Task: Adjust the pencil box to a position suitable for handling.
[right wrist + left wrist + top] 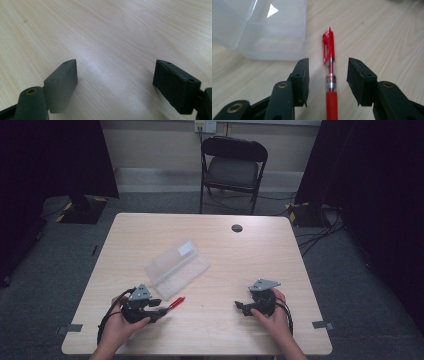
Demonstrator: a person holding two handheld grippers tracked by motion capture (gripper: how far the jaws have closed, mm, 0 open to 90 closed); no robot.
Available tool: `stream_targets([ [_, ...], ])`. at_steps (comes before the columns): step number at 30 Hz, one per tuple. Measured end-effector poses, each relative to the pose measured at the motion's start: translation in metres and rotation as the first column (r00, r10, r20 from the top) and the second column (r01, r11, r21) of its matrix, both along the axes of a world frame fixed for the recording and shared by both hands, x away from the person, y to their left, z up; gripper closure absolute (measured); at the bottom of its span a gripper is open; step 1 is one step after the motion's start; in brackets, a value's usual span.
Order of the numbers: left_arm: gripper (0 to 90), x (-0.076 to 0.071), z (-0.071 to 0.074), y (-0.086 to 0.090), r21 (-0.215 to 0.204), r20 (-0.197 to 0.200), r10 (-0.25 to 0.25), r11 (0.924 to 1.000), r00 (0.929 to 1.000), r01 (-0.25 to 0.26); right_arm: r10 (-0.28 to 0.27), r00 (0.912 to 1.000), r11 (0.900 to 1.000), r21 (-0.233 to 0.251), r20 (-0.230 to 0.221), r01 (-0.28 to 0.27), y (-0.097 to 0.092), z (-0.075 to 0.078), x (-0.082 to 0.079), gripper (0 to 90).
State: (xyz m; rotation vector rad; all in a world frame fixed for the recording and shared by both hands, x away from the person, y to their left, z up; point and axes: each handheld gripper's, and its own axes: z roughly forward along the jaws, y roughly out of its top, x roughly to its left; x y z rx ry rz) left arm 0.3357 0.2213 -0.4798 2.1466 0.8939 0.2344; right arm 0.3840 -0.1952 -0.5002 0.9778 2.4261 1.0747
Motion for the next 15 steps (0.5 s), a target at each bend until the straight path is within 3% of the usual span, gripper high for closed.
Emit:
stream_targets([
  [5,58.6,-0.0052,-0.007,0.0028,0.032,-0.024,0.001,0.9995,0.9997,0.0,0.0,1.0,1.0,-0.001,0.0,0.0,0.0001,0.0,0.0001,18.5],
  [15,64.1,-0.0089,-0.0083,0.0011,0.05,-0.019,-0.003,0.9987,0.9998,0.004,0.0,1.0,1.0,-0.001,0.0,0.0,0.0002,0.0,0.0002,18.4],
])
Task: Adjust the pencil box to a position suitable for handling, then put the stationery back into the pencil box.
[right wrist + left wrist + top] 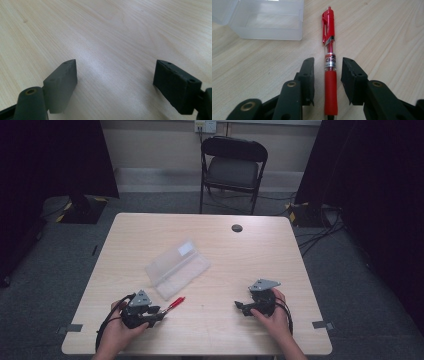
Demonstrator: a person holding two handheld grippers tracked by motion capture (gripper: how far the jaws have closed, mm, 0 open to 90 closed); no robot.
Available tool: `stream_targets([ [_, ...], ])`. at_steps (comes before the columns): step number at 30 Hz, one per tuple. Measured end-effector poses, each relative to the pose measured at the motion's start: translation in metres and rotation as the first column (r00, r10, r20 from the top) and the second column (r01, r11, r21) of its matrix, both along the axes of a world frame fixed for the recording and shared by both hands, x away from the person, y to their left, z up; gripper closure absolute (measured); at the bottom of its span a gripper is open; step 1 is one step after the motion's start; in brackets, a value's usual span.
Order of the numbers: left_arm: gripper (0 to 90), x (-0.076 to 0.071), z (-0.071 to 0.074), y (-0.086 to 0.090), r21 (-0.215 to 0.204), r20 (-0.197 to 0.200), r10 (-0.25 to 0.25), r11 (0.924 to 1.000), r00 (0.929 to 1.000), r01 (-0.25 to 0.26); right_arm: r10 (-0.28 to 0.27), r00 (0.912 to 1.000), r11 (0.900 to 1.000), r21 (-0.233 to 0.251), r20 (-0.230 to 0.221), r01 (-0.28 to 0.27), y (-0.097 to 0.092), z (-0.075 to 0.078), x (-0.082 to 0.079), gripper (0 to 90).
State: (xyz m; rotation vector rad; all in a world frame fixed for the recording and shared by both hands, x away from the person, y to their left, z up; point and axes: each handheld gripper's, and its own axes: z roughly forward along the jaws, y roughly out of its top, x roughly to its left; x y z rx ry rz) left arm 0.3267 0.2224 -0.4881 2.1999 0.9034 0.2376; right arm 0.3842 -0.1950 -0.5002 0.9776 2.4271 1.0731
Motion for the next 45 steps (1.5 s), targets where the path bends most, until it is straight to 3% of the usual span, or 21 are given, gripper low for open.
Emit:
stream_targets([
  [11,70.1,-0.006,-0.001,0.002,-0.012,-0.009,0.008,0.9999,0.9999,-0.009,-0.002,1.0,1.0,-0.001,-0.002,0.002,0.0,0.0,0.0,18.3],
  [13,78.8,-0.007,0.0,0.0,-0.013,-0.019,0.012,0.9998,0.9997,-0.012,-0.002,1.0,1.0,-0.001,-0.002,0.002,0.0,0.0,0.0,18.2],
  [20,79.9,-0.004,0.003,-0.004,-0.005,-0.059,0.008,1.0,0.9982,-0.008,-0.002,1.0,1.0,-0.001,-0.002,0.002,0.0,0.0,0.0,18.2],
  [29,80.0,0.002,0.013,-0.007,-0.062,-0.031,0.009,0.998,0.9995,-0.011,-0.002,1.0,1.0,-0.001,-0.002,0.002,0.0,0.0,0.0,18.2],
  [35,80.0,0.012,0.021,-0.014,-0.073,-0.008,0.0,0.9973,1.0,0.0,-0.003,1.0,1.0,0.0,0.0,0.003,0.0,0.0,0.0,18.1],
  [37,80.0,0.014,0.023,-0.015,-0.067,-0.002,-0.006,0.9977,1.0,0.006,0.015,0.9998,0.9999,0.003,-0.013,-0.015,0.001,0.0,0.0,12.1],
  [45,80.0,0.017,0.027,-0.018,-0.069,0.014,0.001,0.9976,0.9999,0.0,0.025,0.9997,0.9996,-0.011,-0.007,-0.025,0.002,0.0,0.0,11.9],
])
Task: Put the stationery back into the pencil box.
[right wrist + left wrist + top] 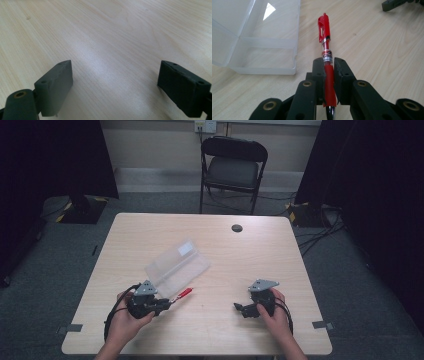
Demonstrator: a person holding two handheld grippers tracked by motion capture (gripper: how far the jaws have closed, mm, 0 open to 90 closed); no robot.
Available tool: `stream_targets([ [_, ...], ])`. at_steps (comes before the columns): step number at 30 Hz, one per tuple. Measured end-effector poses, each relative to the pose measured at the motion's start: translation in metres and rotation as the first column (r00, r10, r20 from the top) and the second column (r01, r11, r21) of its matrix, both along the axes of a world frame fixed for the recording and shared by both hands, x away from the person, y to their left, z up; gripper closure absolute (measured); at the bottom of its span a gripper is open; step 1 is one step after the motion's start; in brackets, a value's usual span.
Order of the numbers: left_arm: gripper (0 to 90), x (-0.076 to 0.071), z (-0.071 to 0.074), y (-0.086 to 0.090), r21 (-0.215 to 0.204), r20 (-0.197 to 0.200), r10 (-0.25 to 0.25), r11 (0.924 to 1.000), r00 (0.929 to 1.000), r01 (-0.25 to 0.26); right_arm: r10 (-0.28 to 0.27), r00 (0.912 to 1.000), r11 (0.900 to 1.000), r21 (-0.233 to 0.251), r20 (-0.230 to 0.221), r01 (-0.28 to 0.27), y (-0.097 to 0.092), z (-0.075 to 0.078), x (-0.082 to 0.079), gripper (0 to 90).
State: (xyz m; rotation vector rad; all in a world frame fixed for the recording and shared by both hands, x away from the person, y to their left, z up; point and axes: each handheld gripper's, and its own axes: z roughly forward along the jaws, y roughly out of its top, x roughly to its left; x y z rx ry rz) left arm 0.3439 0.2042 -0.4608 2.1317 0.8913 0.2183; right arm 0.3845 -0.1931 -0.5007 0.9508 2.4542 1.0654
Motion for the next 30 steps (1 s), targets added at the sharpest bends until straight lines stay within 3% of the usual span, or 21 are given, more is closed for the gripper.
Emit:
stream_targets([
  [6,80.0,0.004,0.004,-0.002,-0.02,0.004,0.004,0.9998,1.0,-0.004,0.0,1.0,1.0,0.0,0.0,0.0,0.0,0.0,0.0,11.9],
  [18,80.0,0.016,0.013,-0.007,0.003,0.016,-0.001,1.0,0.9999,0.001,-0.002,1.0,1.0,-0.001,0.0,0.002,0.0,0.0,0.0,11.8],
  [20,80.0,0.018,0.013,-0.009,-0.017,0.016,0.008,0.9998,0.9998,-0.008,-0.001,1.0,1.0,-0.001,0.001,0.001,0.0,0.0,0.0,11.8],
  [30,79.9,0.025,0.018,-0.014,-0.02,0.02,0.015,0.9997,0.9997,-0.015,-0.004,1.0,1.0,-0.002,0.0,0.004,0.0,0.0,0.0,11.9],
])
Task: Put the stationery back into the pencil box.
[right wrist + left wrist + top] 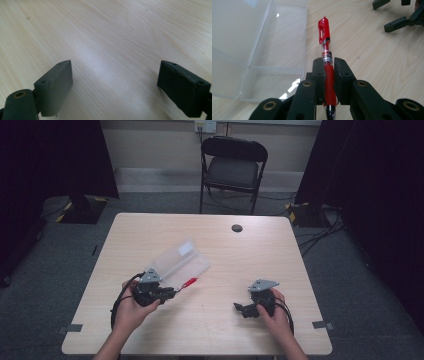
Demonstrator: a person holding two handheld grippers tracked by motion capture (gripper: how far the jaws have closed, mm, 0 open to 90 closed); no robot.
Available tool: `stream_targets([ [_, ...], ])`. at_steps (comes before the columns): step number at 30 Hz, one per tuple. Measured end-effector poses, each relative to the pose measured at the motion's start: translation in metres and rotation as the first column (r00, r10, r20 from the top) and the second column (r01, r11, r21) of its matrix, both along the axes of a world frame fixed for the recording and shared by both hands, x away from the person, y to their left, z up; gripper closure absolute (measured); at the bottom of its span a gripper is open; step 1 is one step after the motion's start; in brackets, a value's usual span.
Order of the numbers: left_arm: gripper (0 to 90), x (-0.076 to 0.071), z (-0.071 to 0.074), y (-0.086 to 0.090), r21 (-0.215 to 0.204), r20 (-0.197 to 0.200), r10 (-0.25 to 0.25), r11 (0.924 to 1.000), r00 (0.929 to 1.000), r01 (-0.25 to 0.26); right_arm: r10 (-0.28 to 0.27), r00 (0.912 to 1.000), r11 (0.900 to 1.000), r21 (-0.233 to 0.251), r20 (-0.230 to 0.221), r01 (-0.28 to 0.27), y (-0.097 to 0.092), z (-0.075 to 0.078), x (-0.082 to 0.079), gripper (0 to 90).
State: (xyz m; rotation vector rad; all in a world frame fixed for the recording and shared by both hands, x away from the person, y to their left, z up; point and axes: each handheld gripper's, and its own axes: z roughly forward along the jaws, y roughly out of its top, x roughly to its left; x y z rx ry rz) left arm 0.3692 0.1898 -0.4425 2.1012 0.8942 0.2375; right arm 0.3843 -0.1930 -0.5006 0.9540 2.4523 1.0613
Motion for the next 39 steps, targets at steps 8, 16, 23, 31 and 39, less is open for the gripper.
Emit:
stream_targets([
  [8,79.9,0.009,0.004,-0.006,0.009,0.005,0.008,0.9999,1.0,-0.008,0.002,1.0,1.0,0.002,0.001,-0.002,0.0,0.0,0.0,11.9],
  [16,80.0,0.018,0.005,-0.013,0.003,0.006,0.017,0.9998,0.9998,-0.017,0.002,1.0,1.0,0.002,0.0,-0.002,0.0,0.0,0.0,11.8],
  [23,79.9,0.028,0.006,-0.02,-0.009,-0.007,0.012,0.9999,0.9999,-0.013,0.002,1.0,1.0,0.001,0.0,-0.002,0.0,0.0,0.0,11.8],
  [31,79.9,0.037,0.007,-0.027,-0.011,0.0,0.014,0.9998,0.9999,-0.014,0.002,1.0,1.0,0.002,0.0,-0.002,0.0,0.0,0.0,11.8],
  [39,79.9,0.047,0.007,-0.027,-0.032,0.002,0.042,0.9986,0.9991,-0.042,0.001,1.0,1.0,0.0,0.001,-0.001,0.0,0.0,0.0,11.8],
])
